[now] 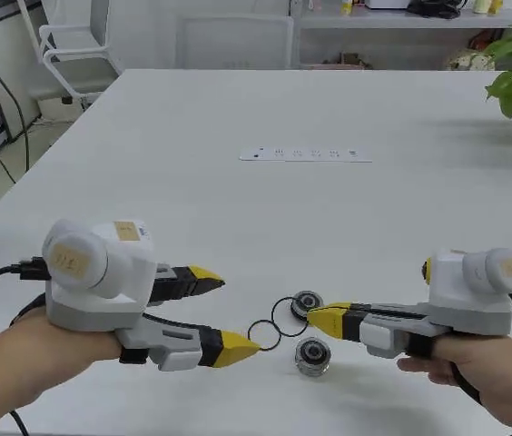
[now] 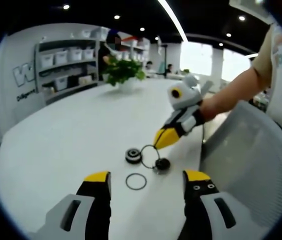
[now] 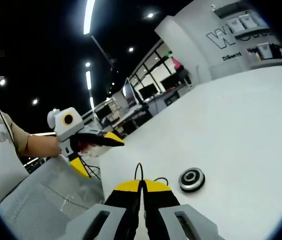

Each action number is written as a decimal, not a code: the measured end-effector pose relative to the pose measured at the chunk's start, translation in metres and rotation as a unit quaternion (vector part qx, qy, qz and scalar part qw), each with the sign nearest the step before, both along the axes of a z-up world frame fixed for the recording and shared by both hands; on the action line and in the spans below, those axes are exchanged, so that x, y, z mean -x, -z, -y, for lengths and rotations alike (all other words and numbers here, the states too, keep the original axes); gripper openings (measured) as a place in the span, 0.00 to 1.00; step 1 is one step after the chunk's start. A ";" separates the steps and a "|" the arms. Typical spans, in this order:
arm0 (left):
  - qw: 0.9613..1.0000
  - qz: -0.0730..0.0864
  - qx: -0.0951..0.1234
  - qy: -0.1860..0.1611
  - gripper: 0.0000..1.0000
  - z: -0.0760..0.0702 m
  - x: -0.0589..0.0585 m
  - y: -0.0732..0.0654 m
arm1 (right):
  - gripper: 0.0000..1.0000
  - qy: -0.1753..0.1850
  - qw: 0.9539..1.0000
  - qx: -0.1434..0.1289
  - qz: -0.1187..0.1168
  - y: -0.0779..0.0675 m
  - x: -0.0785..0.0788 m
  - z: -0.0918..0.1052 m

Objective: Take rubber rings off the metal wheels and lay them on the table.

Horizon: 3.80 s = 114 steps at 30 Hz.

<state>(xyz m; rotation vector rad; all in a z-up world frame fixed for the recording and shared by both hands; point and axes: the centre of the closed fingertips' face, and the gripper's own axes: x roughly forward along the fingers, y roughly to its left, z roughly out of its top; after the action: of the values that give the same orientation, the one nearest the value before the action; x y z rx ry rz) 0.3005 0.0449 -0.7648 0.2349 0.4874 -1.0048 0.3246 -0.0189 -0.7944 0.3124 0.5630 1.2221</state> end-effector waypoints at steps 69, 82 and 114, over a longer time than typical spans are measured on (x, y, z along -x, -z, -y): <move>0.999 -0.012 -0.004 -0.036 0.66 -0.027 -0.003 0.000 | 0.18 -0.041 0.993 0.110 0.016 0.032 -0.011 -0.019; 0.999 -0.015 -0.010 -0.027 0.65 -0.017 -0.016 -0.001 | 0.22 -0.016 0.995 0.092 0.042 0.010 -0.025 0.002; 1.000 -0.022 -0.020 0.008 0.56 0.023 -0.058 0.023 | 0.29 0.022 0.986 0.136 0.092 0.029 -0.048 0.049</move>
<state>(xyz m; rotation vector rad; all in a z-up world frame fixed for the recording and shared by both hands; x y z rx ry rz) 0.3580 0.0223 -0.7878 0.2529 0.5461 -1.0177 0.3725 -0.0674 -0.8234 -0.0190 0.5523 1.1026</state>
